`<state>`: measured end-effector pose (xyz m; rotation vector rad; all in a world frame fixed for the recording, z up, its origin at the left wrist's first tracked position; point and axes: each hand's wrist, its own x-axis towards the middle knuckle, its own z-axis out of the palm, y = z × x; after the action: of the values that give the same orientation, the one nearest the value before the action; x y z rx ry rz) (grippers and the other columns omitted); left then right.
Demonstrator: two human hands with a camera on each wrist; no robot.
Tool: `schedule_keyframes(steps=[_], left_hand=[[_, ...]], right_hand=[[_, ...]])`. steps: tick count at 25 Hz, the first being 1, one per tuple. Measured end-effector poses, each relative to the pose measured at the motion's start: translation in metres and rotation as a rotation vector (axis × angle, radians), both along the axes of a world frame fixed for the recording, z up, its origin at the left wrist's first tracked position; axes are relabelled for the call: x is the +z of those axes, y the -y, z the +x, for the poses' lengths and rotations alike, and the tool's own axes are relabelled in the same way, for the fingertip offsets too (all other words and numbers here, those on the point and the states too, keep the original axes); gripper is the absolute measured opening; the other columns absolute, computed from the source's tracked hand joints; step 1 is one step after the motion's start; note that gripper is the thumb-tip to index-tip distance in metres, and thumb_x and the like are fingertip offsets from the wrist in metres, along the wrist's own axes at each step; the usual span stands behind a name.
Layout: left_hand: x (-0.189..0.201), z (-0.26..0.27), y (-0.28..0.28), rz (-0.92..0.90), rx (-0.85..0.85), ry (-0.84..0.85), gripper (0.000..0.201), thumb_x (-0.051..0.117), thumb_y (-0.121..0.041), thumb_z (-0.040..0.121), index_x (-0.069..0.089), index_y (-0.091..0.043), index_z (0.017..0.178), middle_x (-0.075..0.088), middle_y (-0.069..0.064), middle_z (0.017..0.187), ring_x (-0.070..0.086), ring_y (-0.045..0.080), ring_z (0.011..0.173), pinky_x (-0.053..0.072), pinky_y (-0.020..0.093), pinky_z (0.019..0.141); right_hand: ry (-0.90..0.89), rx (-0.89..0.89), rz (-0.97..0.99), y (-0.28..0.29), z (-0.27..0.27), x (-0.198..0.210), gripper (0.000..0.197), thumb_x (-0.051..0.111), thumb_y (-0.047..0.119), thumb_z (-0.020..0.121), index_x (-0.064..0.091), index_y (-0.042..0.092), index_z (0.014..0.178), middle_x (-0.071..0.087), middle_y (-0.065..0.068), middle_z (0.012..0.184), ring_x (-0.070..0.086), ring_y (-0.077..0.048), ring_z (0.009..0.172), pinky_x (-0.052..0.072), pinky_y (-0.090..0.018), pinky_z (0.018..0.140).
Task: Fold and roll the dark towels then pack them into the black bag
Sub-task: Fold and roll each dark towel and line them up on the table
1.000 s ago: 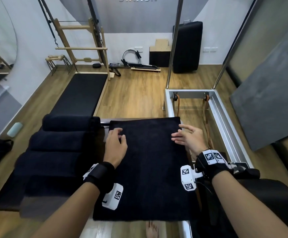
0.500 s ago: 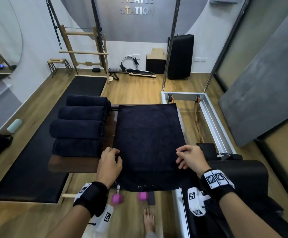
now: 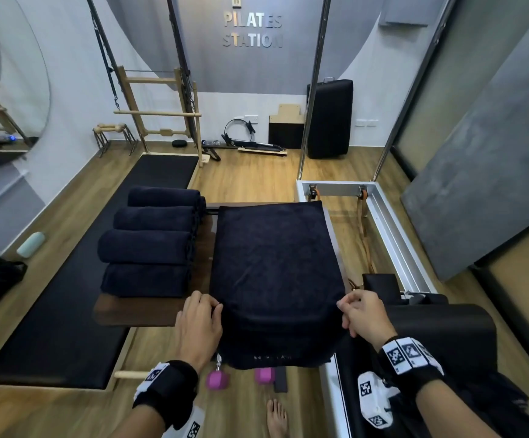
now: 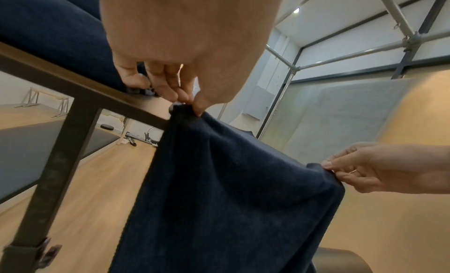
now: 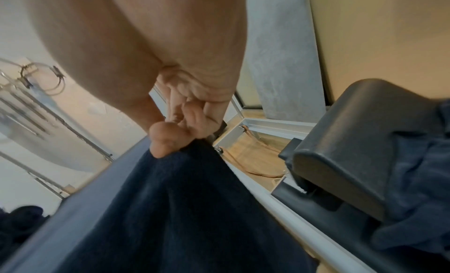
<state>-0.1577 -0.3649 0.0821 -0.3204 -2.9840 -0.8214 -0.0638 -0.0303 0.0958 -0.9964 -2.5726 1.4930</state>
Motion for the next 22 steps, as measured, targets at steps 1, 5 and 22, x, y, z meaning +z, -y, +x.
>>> schedule_keyframes(steps=[1,5,22], left_hand=[[0.006,-0.007,-0.006,0.046,0.002,-0.039,0.012,0.064,-0.022,0.103,0.062,-0.016,0.093,0.054,-0.001,0.096,0.058,0.028,0.096,0.048,0.049,0.082],[0.043,-0.065,-0.053,0.171,-0.033,-0.160,0.009,0.063,-0.024,0.103,0.060,-0.021,0.095,0.056,-0.004,0.091,0.060,0.024,0.090,0.051,0.046,0.075],[0.006,-0.108,-0.070,0.494,-0.050,0.075,0.040,0.063,-0.028,0.105,0.058,-0.015,0.143,0.064,-0.002,0.127,0.062,0.014,0.116,0.054,0.040,0.101]], right_hand=[[-0.044,0.004,-0.033,-0.002,-0.012,0.006,0.015,0.063,0.010,0.102,0.063,-0.001,0.091,0.068,-0.012,0.056,0.049,-0.021,0.037,0.048,-0.031,0.047],[-0.203,0.056,-0.075,-0.011,-0.086,0.037,0.016,0.062,0.013,0.103,0.062,-0.001,0.095,0.069,-0.011,0.058,0.050,-0.020,0.038,0.042,-0.025,0.042],[-0.154,-0.004,-0.171,-0.019,-0.142,-0.003,0.009,0.064,0.008,0.100,0.061,0.000,0.097,0.068,-0.014,0.061,0.058,-0.025,0.041,0.042,-0.026,0.037]])
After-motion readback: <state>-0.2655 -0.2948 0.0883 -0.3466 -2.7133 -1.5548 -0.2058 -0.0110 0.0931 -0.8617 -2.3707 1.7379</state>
